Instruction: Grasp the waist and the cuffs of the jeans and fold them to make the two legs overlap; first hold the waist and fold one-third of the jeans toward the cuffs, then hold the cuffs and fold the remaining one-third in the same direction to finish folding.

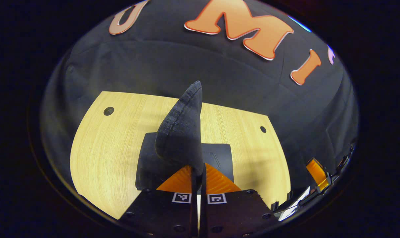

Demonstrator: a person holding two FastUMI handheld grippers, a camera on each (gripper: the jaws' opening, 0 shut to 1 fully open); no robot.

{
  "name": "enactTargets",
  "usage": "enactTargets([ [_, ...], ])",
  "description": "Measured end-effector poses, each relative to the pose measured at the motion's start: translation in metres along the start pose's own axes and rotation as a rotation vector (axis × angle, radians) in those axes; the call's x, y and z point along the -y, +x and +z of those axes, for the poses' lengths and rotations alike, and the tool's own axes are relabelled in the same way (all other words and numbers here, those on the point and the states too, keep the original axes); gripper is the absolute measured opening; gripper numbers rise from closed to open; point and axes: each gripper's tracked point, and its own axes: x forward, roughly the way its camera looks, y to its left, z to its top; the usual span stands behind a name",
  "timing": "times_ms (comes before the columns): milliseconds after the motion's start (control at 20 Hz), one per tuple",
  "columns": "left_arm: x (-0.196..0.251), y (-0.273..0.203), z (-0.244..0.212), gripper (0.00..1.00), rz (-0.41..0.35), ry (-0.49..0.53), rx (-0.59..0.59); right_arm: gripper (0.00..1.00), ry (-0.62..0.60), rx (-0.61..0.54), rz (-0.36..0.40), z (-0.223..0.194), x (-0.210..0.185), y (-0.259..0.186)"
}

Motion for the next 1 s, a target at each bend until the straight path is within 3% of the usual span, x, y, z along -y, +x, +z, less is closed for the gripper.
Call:
enactTargets([
  [100,0.008,0.003,-0.010,0.04,0.005,0.042,-0.017,0.98,0.000,0.007,0.003,0.001,0.003,0.000],
  [200,0.028,0.006,-0.018,0.07,-0.064,0.042,-0.024,0.98,0.007,0.010,0.007,0.002,0.005,0.000],
  [300,0.051,-0.007,-0.014,0.33,-0.137,0.048,0.002,0.98,0.012,0.013,0.015,0.004,0.002,0.002],
  [450,0.055,-0.018,-0.005,0.76,-0.139,0.096,0.063,0.98,0.003,0.018,0.027,0.005,-0.004,0.001],
  [550,0.053,-0.029,0.003,0.80,-0.128,0.107,0.115,0.98,-0.009,0.040,0.032,0.012,-0.010,-0.001],
  [650,0.048,-0.045,0.016,0.90,-0.104,0.122,0.188,0.98,-0.019,0.079,0.030,0.024,-0.015,-0.003],
  [1000,0.016,-0.137,0.060,0.95,0.059,0.111,0.521,1.00,-0.096,0.305,0.029,0.088,-0.039,-0.024],
])
